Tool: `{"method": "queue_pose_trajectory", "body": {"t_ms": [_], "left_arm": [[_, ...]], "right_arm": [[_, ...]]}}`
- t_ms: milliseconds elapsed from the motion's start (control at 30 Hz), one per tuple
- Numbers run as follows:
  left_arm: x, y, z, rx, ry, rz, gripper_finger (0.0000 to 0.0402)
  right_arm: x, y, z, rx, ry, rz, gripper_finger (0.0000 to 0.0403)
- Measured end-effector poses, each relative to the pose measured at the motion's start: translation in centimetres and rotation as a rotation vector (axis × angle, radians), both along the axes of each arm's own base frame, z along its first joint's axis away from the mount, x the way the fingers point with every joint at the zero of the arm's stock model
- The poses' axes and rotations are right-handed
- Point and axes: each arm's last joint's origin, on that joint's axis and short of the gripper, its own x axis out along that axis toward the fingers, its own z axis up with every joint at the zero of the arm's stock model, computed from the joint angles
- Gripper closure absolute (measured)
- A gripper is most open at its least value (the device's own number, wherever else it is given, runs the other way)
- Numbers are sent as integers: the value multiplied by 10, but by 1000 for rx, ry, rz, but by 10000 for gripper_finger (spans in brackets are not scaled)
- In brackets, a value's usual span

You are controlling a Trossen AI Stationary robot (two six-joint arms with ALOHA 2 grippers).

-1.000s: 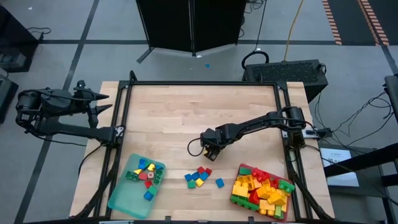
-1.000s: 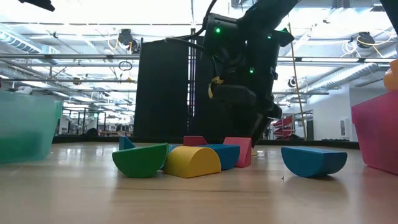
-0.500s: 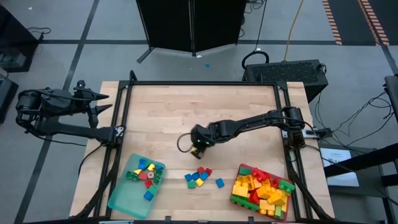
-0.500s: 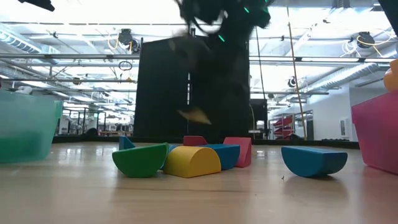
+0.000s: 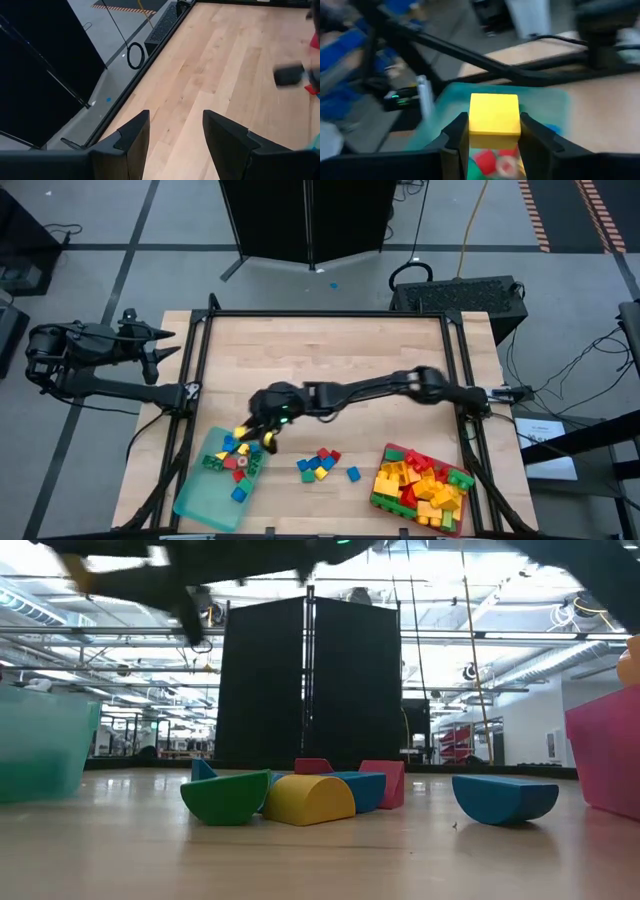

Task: Sort blocks by size
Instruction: Put the yellow block into the blue bin, then put the blue block into the blue bin

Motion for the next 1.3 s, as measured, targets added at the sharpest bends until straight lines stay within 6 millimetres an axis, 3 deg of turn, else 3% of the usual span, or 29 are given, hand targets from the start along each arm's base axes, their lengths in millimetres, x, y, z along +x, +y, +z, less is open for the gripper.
{"method": "queue_pose_trajectory", "body": {"t_ms": [167,233,333,433,567,633,767,867,1000,1167,1300], "left_arm": [[0,0,0,-17,-10,13,214],[0,0,0,-17,-11,13,214],[0,0,0,-17,-11,14,214],[0,0,0,-15,-11,17,214],[0,0,0,-15,-11,17,214],[0,0,0,-15,-11,17,214],[0,0,0,-15,-11,17,214],[0,0,0,-15,-11,17,214],[0,0,0,-15,-11,17,214],[0,0,0,-15,-11,17,214],[0,0,0,-16,-11,17,214]], "right_arm": [[42,12,-23,89,-51,153,292],[43,16,-40,166,-117,175,292],[40,22,-62,213,2,175,292],[35,30,-76,116,109,189,292],[33,39,-79,15,87,203,292],[33,39,-77,0,65,201,259],[34,32,-80,-2,111,115,158],[35,28,-79,1,109,99,121],[26,18,-66,37,231,83,122],[-12,-4,1,3,435,44,146],[-59,6,38,-163,653,-27,158]]}}
